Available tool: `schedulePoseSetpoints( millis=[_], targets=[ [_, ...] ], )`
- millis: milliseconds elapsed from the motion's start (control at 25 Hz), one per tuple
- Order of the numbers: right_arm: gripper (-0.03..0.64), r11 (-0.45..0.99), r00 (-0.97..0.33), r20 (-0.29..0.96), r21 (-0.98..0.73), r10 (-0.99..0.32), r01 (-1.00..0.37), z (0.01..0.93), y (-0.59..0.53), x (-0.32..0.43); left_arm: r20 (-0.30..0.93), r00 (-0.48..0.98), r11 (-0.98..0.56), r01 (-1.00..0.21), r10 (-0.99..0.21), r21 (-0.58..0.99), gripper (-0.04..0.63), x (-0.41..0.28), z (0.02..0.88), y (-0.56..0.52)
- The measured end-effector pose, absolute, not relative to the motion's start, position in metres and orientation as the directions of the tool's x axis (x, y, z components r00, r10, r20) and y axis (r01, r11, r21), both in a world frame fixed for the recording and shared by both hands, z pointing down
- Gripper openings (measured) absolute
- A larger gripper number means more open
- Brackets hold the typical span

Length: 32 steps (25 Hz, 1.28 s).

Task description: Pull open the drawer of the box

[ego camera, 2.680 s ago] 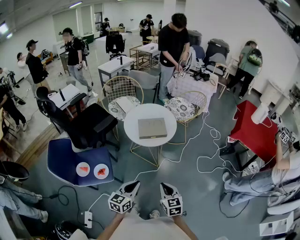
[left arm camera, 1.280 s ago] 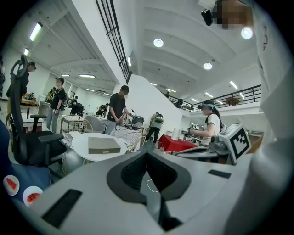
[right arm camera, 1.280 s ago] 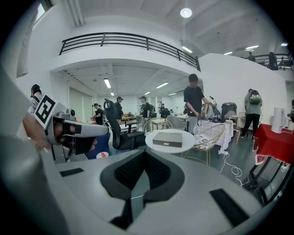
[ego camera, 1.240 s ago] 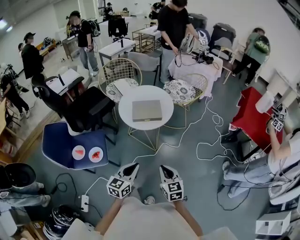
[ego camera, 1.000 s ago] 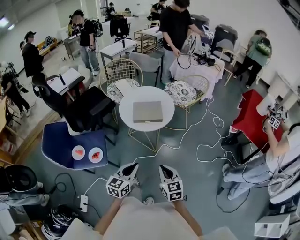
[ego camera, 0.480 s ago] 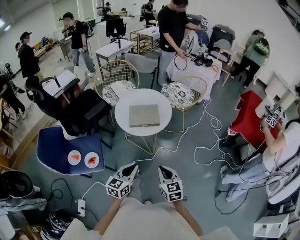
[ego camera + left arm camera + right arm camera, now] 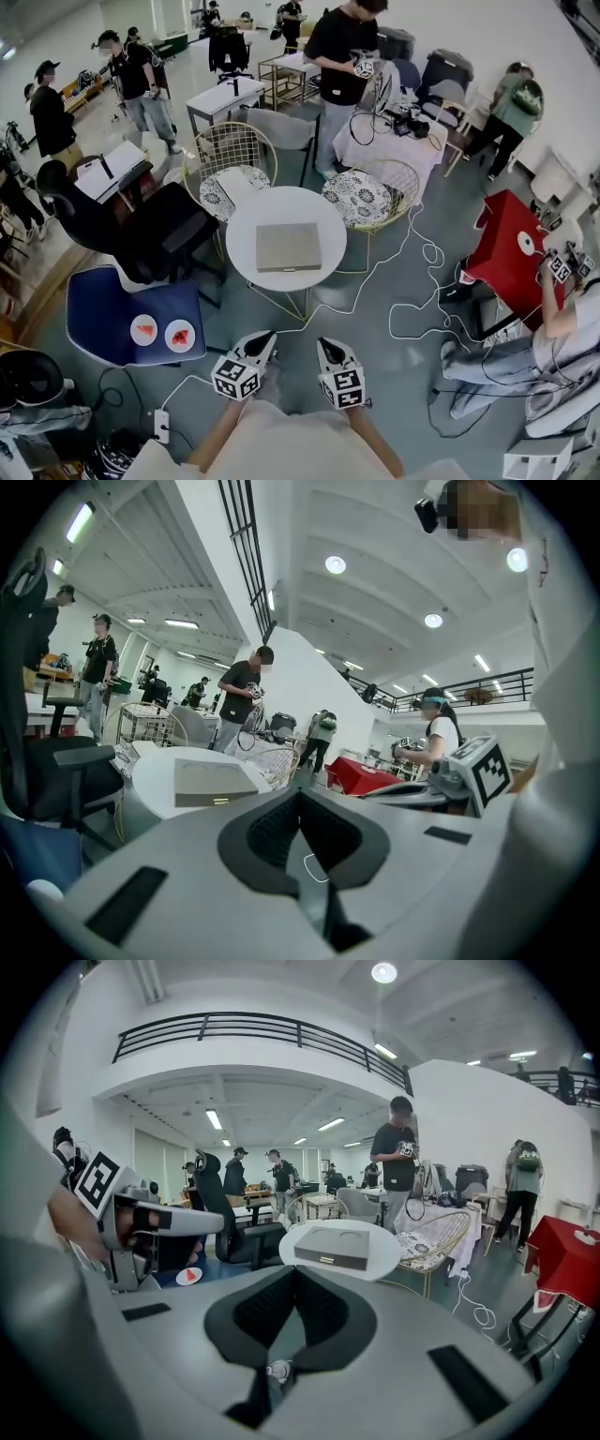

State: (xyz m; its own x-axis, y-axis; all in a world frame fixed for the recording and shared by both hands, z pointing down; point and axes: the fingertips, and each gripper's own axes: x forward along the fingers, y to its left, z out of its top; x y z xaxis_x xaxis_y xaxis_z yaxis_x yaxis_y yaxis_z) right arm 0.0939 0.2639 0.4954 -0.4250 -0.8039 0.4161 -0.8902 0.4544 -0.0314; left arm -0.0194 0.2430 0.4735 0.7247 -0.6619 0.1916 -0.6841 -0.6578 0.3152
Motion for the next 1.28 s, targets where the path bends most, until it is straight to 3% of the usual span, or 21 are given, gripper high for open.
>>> schedulePoseSetpoints(
  millis=[1280],
  targets=[
    [0.015, 0.409, -0.383, 0.433, -0.036, -0.816, -0.912, 0.489, -0.029, 0.035, 0.242, 0.746, -0.672, -0.665, -0.621, 0.327, 0.011, -0.08, 0.481, -0.036]
  ],
)
